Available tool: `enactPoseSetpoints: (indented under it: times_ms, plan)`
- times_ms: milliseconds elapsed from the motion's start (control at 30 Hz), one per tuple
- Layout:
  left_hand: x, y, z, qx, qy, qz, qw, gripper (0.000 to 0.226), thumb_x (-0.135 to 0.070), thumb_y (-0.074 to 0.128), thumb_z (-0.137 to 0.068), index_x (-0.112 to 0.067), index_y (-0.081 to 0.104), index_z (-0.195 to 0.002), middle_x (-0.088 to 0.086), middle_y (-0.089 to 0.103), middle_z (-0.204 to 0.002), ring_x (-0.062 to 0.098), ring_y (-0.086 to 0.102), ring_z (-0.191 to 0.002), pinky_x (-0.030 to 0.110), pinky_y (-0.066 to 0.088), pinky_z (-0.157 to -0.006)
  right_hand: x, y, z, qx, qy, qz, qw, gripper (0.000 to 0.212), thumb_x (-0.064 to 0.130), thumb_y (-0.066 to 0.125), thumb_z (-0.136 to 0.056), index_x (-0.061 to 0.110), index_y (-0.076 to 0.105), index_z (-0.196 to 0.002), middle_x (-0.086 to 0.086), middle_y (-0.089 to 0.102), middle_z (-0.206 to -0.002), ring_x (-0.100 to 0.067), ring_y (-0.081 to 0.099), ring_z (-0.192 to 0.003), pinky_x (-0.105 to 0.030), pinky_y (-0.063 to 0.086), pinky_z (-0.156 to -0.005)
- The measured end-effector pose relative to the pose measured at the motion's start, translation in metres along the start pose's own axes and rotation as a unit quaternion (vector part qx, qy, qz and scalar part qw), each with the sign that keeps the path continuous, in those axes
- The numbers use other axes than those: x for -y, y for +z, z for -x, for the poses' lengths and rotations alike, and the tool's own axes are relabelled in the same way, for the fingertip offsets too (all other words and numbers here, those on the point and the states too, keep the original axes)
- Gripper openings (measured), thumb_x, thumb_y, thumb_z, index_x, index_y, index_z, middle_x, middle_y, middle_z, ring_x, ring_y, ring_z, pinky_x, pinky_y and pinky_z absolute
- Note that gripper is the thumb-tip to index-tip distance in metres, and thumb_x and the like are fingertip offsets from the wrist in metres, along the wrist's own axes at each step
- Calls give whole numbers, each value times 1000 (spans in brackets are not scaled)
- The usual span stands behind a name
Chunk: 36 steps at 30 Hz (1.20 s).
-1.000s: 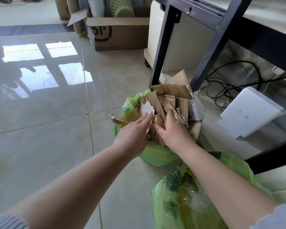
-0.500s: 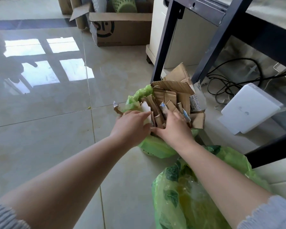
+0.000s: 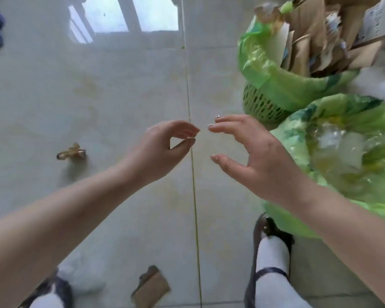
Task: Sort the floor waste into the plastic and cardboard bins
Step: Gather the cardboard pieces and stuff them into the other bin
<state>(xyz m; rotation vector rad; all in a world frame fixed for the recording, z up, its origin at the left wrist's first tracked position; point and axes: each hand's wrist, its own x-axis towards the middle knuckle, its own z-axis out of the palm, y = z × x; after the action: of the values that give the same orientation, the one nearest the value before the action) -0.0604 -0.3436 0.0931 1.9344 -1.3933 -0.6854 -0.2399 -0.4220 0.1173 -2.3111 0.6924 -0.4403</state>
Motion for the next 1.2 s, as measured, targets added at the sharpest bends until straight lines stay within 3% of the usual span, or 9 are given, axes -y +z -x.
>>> enactPoseSetpoints:
  times_ms: [200,300,400,533,667,800,900,1100,1200]
  plan:
    - [66,8,121,94,-110,-39,989,18,-13,59,-86,-19,66,-101,-4,68,-99,9,64,-94,30,48,-92,16,85,54,197,0,36,980,37,26,64,-84,20,59,-120,-2,50,-131,-17,50,-121,-35,42,-99]
    - [84,8,156,135,-115,-82,981,20,-17,58,-87,-21,66,-105,-4,68,-102,10,63,-95,28,48,-90,19,119,80,261,-30,73,962,37,31,61,-86,25,56,-122,2,47,-135,-17,47,-123,-34,45,-95]
    - [94,-4,183,157,-104,-109,976,21,-19,58,-88,-22,66,-107,-6,68,-104,5,61,-91,18,44,-85,22,153,102,355,-91,141,920,41,35,55,-89,28,47,-129,5,39,-141,-17,41,-126,-26,38,-93]
    - [109,-42,223,159,-101,-137,972,20,-20,58,-87,-23,66,-106,-8,67,-104,4,60,-92,20,43,-85,36,195,114,462,-197,249,829,49,32,53,-89,23,37,-135,-2,36,-142,-24,44,-122,-36,42,-94]
    - [129,-89,270,142,-120,-146,972,20,-19,59,-87,-24,66,-105,-9,66,-101,3,58,-90,17,39,-79,54,214,114,501,-237,313,771,61,32,55,-86,23,28,-140,-4,34,-144,-27,43,-124,-38,41,-99]
    - [168,-130,305,88,-155,-189,966,23,-19,61,-85,-23,65,-107,-7,64,-102,5,54,-90,19,36,-77,63,231,119,515,-200,351,756,74,37,60,-84,23,19,-144,-6,23,-152,-26,33,-134,-36,33,-108]
    - [212,-132,329,77,-203,-213,953,33,-19,62,-84,-20,60,-116,3,61,-115,21,55,-108,27,40,-85,63,251,123,490,-196,379,760,73,38,57,-85,23,17,-145,-7,24,-151,-25,33,-134,-35,29,-109]
    - [290,-119,361,102,-334,-286,892,72,-30,65,-80,-26,29,-143,5,28,-150,27,30,-135,39,27,-111,62,275,128,449,-199,398,775,52,29,66,-69,24,53,-120,-5,57,-111,-26,57,-96,-33,45,-83]
    - [312,-124,362,127,-337,-322,876,80,-33,66,-80,-27,19,-145,6,16,-156,25,21,-141,42,20,-113,63,279,126,455,-205,406,765,50,22,61,-70,23,52,-119,-4,55,-108,-26,56,-93,-34,45,-81]
